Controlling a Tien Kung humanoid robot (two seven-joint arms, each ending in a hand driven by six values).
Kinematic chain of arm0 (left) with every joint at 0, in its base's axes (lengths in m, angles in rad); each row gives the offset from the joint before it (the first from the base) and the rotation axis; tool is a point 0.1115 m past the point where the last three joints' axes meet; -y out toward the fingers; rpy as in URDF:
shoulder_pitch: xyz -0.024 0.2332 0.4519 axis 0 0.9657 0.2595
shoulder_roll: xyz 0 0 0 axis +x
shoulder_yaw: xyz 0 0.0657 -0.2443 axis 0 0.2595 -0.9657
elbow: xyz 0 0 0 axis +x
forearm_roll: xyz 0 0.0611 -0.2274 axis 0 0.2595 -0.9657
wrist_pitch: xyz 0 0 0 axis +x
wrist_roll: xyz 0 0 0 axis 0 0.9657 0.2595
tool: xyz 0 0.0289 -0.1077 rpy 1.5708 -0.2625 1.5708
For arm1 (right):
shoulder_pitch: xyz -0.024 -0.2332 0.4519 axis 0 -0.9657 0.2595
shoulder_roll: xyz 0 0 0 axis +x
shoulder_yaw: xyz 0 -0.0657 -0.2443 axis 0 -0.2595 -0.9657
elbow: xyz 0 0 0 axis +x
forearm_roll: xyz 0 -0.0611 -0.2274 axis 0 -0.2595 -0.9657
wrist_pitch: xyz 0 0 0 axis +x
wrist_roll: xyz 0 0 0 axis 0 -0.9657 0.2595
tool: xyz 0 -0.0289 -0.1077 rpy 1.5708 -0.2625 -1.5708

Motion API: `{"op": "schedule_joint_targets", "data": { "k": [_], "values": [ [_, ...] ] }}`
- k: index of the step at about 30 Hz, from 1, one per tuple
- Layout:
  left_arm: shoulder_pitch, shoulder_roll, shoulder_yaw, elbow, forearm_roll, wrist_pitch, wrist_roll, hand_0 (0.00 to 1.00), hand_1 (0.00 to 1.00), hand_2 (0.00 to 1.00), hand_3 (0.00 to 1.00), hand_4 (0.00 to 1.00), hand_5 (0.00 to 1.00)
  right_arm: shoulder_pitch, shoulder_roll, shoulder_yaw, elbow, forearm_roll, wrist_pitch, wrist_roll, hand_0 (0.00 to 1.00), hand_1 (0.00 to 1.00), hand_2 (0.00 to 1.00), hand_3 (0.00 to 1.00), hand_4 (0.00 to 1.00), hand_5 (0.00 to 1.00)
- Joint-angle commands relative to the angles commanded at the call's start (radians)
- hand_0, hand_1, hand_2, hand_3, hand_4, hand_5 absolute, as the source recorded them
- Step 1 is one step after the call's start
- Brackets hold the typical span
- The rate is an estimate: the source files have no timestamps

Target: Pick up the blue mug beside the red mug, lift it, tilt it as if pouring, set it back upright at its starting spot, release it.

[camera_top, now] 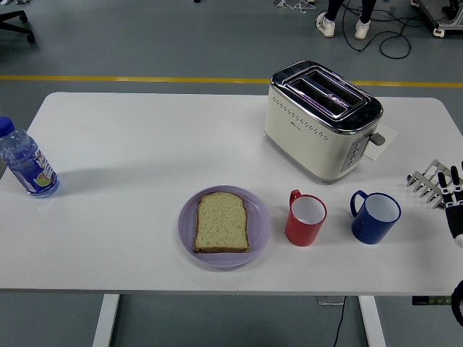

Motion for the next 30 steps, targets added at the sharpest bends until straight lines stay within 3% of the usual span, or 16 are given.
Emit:
{"op": "schedule_joint_targets", "data": {
  "k": [30],
  "values": [
    [-0.002,0.001,-0.006,0.0,0.005,-0.001,0.0,0.634,0.644,0.653,0.505,0.24,0.856,0.004,0.006,0.002,-0.014,0.049,-0.011,0.023,0.623,0.542,0.632,0.603,0.629,0.232]
  ]
}}
